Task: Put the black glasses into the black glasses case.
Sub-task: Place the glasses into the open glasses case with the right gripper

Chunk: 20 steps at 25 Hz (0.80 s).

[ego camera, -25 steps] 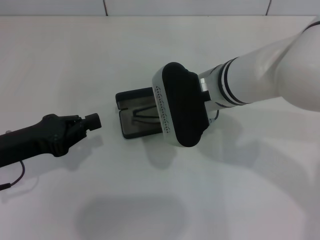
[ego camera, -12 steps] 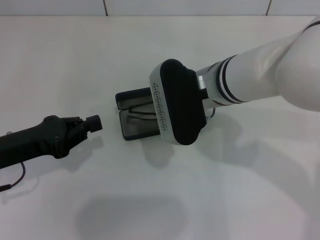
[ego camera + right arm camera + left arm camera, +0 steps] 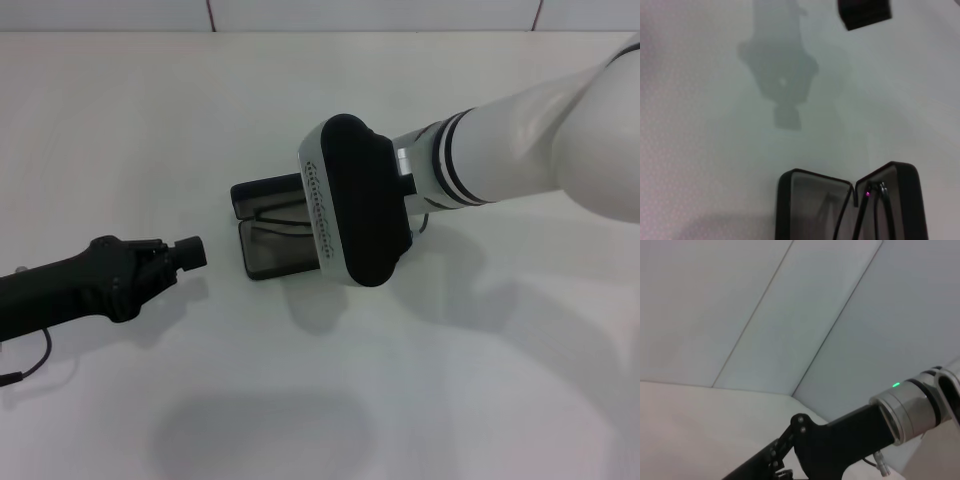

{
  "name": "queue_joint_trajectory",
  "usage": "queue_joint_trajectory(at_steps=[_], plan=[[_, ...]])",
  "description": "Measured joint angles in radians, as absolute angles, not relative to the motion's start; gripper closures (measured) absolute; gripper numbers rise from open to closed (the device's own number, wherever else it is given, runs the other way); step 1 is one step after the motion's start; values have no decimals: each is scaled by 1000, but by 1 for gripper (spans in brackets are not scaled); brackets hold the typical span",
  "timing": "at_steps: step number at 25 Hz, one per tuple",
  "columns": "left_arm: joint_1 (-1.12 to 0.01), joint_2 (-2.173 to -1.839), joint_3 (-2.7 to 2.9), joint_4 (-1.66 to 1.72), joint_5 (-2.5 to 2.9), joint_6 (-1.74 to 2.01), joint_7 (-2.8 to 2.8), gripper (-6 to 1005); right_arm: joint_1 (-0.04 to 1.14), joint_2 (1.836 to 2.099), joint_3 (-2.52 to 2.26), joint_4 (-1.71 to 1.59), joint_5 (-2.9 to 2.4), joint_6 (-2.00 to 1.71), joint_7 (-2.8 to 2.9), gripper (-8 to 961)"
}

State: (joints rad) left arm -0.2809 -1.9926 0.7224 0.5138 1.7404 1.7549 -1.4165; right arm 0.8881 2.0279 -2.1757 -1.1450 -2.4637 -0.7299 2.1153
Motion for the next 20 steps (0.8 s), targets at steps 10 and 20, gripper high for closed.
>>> queue_joint_trajectory(at_steps=[10,20], plan=[[-278,-1995,722,514,1744,1769,-1404,998,888,2028,-2171,-1151,-2467,-751,2118,809],[-278,-1996,722,514,1744,1772,-1404,997,888,2028,-2161,-1150,-2470,-740,2112,557]])
